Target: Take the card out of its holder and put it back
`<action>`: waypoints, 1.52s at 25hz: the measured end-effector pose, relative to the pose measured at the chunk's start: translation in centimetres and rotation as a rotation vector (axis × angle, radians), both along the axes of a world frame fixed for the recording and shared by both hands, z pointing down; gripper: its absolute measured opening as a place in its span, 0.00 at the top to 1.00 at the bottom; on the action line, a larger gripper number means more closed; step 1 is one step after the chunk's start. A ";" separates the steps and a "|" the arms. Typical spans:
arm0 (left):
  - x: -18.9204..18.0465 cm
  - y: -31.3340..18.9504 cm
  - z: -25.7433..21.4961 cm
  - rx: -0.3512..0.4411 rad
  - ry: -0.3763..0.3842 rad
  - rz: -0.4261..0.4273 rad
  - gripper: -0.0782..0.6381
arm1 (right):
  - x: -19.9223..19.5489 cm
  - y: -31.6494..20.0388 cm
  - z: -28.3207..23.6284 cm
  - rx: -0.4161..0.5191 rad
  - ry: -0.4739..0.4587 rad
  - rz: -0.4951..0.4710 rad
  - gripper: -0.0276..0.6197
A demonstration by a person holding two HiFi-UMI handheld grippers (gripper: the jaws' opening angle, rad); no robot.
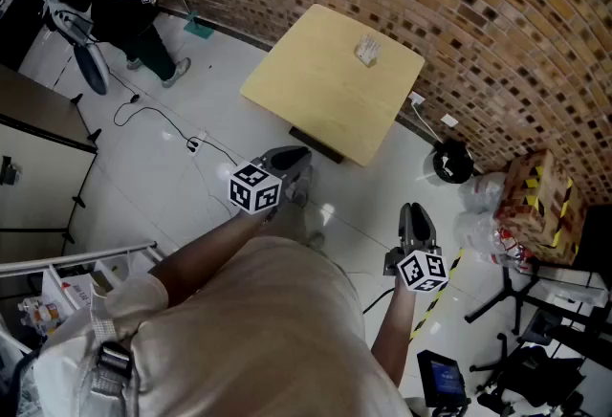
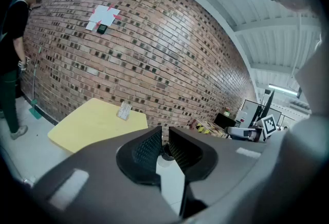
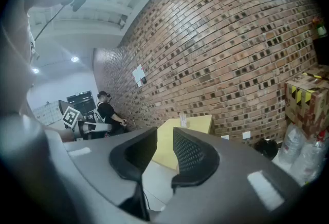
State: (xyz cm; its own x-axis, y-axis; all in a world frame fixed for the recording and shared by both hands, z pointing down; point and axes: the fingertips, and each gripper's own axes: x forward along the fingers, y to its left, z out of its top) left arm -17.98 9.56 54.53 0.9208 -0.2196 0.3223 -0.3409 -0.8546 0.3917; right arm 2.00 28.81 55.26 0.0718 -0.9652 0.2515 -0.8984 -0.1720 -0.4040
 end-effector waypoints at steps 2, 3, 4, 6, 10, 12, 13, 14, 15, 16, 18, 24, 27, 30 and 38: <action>0.9 -1.9 0.0 -0.001 0.002 0.000 0.83 | 0.6 -1.8 0.3 -0.012 0.000 -0.001 0.82; 1.4 -2.9 0.0 -0.001 0.002 0.003 0.83 | 1.0 -2.6 0.4 -0.014 -0.004 0.001 0.82; 1.9 -3.7 -0.1 0.001 0.003 0.008 0.83 | 1.4 -3.6 0.4 -0.011 -0.012 0.004 0.82; 3.1 -5.5 -0.3 0.008 0.004 0.026 0.83 | 2.3 -5.7 0.0 0.002 -0.026 0.010 0.82; 5.4 -9.6 -0.4 0.009 0.006 0.059 0.83 | 3.7 -10.6 -0.9 0.005 -0.018 0.007 0.82; 6.5 -11.7 -0.5 0.006 0.010 0.071 0.83 | 4.3 -13.0 -1.1 0.003 -0.013 0.009 0.82; 6.9 -12.8 -0.6 0.005 0.013 0.077 0.83 | 4.6 -14.1 -1.2 0.001 -0.010 0.010 0.82; 7.4 -13.8 -0.7 0.005 0.016 0.082 0.83 | 4.9 -15.2 -1.4 -0.001 -0.008 0.012 0.82; 7.8 -14.8 -0.8 0.004 0.019 0.087 0.83 | 5.1 -16.3 -1.5 -0.004 -0.006 0.013 0.82; 8.2 -15.8 -0.8 0.004 0.022 0.092 0.83 | 5.3 -17.3 -1.7 -0.007 -0.004 0.015 0.82; 8.8 -17.6 -0.8 0.003 0.026 0.101 0.83 | 5.7 -19.1 -1.9 -0.014 0.000 0.019 0.82; 10.1 -22.5 -0.4 -0.003 0.037 0.130 0.82 | 6.5 -23.8 -1.6 -0.037 0.012 0.036 0.82; 10.5 -24.4 0.0 -0.008 0.047 0.143 0.82 | 6.6 -25.5 -1.3 -0.048 0.014 0.048 0.82; 11.2 -26.0 0.5 -0.008 0.051 0.152 0.82 | 6.5 -27.1 -1.3 -0.042 0.014 0.051 0.82; 13.3 -27.3 0.9 -0.036 0.059 0.168 0.82 | 8.8 -28.6 -2.4 -0.051 0.036 0.072 0.82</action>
